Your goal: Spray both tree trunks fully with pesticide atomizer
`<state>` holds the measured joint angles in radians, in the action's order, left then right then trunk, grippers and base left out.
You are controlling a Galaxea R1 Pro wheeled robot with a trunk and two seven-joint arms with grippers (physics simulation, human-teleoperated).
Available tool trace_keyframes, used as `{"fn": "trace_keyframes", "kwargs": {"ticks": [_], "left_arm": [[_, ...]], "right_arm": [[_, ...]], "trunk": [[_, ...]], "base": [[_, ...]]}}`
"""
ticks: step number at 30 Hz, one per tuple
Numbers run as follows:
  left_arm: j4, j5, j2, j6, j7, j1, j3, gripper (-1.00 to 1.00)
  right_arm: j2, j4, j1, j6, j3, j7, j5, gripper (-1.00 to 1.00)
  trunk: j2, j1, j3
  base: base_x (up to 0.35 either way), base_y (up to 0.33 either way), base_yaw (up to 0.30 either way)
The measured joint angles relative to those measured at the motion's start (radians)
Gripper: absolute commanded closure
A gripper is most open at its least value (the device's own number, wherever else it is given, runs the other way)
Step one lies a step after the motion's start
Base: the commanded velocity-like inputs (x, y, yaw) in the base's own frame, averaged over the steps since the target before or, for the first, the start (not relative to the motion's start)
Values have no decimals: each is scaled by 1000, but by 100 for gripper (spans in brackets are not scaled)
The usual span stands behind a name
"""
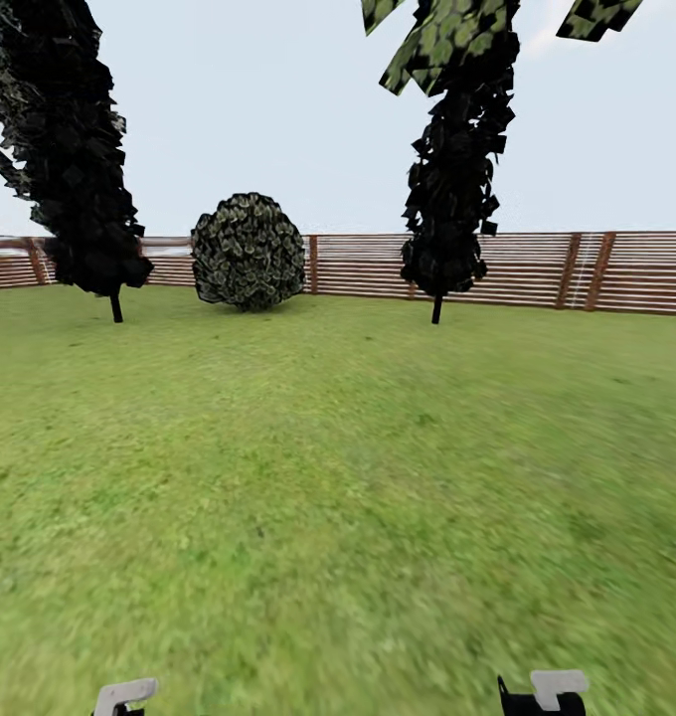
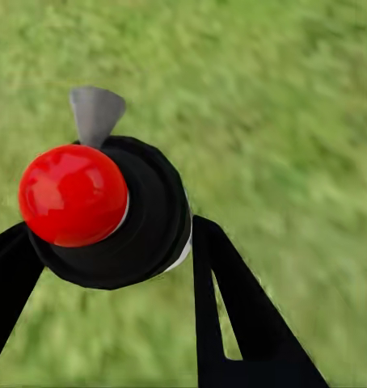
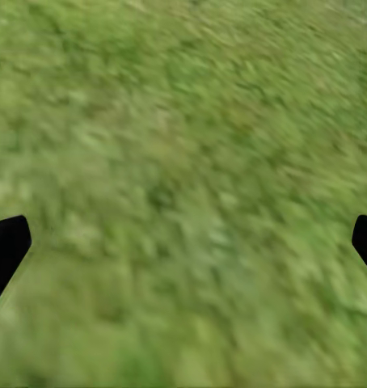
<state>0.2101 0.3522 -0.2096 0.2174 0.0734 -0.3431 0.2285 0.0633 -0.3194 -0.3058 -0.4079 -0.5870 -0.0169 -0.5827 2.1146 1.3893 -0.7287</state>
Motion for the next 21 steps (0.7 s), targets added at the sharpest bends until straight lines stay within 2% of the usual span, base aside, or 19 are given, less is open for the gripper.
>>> {"fn": "trace_keyframes", "kwargs": {"ticks": [5,21], "left_arm": [[0,2,0,0,-3,0,-1,100],[0,0,2,0,-3,0,-1,100]], "right_arm": [[0,0,0,0,0,0,0,-100],[-1,0,0,-1,0,0,0,-100]], "trunk": [[0,0,5],[0,0,13]], "base": [[0,135,229],[0,4,258]]}}
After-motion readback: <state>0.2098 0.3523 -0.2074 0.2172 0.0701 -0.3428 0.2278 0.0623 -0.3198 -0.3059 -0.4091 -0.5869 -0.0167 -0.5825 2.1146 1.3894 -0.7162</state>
